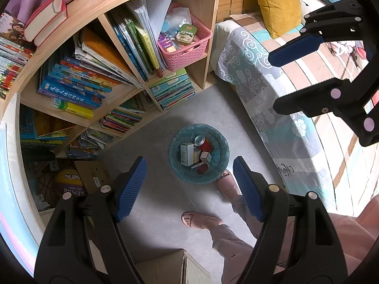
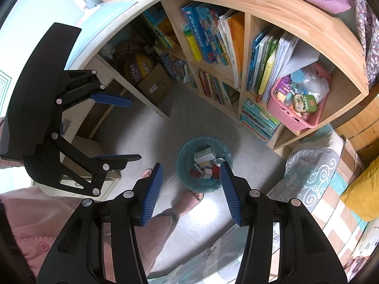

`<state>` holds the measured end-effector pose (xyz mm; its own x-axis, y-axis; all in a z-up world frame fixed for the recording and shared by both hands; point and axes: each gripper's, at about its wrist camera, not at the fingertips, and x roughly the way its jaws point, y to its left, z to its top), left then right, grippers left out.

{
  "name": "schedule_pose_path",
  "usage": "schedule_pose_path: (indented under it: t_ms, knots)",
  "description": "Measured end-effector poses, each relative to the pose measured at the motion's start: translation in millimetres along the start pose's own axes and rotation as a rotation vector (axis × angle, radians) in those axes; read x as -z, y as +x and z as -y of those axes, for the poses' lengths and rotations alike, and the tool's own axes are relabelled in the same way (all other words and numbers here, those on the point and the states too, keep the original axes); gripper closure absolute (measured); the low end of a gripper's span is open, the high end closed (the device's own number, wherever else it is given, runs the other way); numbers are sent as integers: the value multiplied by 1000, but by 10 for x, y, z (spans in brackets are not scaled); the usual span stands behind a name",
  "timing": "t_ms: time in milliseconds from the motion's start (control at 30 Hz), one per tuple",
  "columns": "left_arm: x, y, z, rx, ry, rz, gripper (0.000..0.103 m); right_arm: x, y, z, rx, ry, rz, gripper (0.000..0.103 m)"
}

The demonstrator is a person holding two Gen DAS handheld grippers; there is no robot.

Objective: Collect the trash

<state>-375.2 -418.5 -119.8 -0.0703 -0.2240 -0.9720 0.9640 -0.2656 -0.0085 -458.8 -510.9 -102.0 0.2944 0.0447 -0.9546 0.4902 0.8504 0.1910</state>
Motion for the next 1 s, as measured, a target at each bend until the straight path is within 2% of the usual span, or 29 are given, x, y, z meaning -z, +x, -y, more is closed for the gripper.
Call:
schedule_pose_path:
  t_ms: [233, 333, 500, 567, 633, 833, 1000]
  knots:
    - [10, -9, -28, 2, -14, -5, 30, -5, 2, -5, -2, -1, -4, 52]
    - [43, -22, -23, 1, -19, -2, 26, 6, 1, -27, -1, 1, -3, 43]
    - [98, -15, 3, -1, -20, -7, 24, 10, 4, -31, -7, 4, -3, 41]
    - [103, -13, 11, -4, -21, -6, 17, 43, 7, -40, -10, 14, -6, 25]
    - [104, -21, 15, -9, -25, 1, 14, 76, 1, -47, -5, 26, -3, 14]
    - [133, -86, 28, -29, -38, 16, 9, 126, 11, -32, 41, 59, -7, 13]
    - [171, -200, 50, -75, -35, 42, 7, 148, -62, 8, 24, 119, 37, 13]
